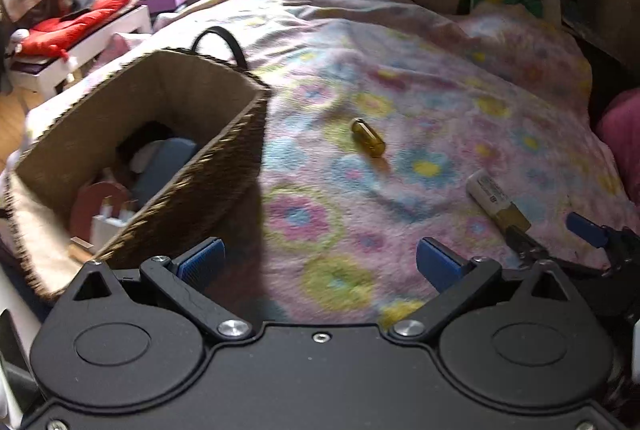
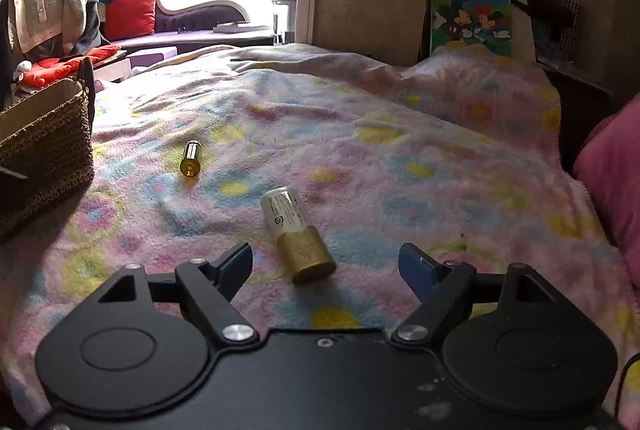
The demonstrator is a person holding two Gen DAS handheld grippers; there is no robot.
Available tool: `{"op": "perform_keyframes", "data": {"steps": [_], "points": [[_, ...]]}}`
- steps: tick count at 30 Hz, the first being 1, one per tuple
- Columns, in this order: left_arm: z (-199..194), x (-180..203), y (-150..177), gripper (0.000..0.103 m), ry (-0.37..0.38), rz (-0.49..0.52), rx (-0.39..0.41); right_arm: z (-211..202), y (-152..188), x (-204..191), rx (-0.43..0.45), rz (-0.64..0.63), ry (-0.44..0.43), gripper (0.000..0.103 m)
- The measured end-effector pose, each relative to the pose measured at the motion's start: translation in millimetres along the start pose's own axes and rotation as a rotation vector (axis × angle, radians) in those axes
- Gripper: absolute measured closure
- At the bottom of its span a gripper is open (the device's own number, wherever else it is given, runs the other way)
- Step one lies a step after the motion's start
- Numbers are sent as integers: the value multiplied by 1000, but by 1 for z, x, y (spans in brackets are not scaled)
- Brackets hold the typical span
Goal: Organize rigid objects
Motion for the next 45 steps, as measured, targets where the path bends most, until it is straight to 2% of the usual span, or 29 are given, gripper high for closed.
{"op": "perform_keyframes", "data": {"steps": [4,6,8,10,12,14,17,18,21,24,26,28,31,35,36,38,40,42,45], "points": [[18,10,-10,4,-3,22,-27,15,1,-6,10,-31,-7,28],[28,15,-14,4,1,37,-42,28,1,-9,-7,-81,7,37],[40,20,-18,4,0,59,-58,42,1,-7,-32,-120,61,39],[54,26,-23,4,-3,98,-73,47,0,9,-26,-68,133,39],[70,35,-27,4,-17,150,-77,51,1,28,-15,11,223,33],[85,43,-32,5,-32,213,-68,56,7,43,10,83,251,24],[105,54,-35,5,-48,350,-20,56,17,57,56,184,179,18],[112,56,-34,10,-69,396,-11,56,18,60,62,207,152,17],[128,58,-32,16,-95,451,-19,57,20,62,71,221,117,11],[129,65,-36,16,-22,466,4,61,22,59,80,205,125,10],[134,71,-42,16,65,461,-23,60,23,59,87,209,123,10],[144,77,-49,13,177,430,-68,57,24,61,93,216,116,9],[159,78,-61,14,276,346,-104,57,25,62,99,222,110,9],[148,67,-73,12,389,257,-71,55,26,63,105,231,103,9],[140,62,-77,10,385,250,-50,55,26,63,107,231,102,9],[127,55,-83,4,312,253,-2,55,27,63,109,232,102,9],[120,49,-87,4,239,278,34,55,28,63,112,232,102,9],[126,47,-88,4,175,303,18,54,28,64,114,232,102,9],[141,52,-84,4,159,397,-14,54,28,63,115,232,102,9]]}}
Point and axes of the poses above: each gripper's, at about its wrist camera, not at the fingertips, and z roughly the way its jaws point, x to its right, y to its underside, the point moved 3 cm from there along z, roughly the way its jaws point, and after that the axes turned 3 degrees about y, right-handed, at the moved point
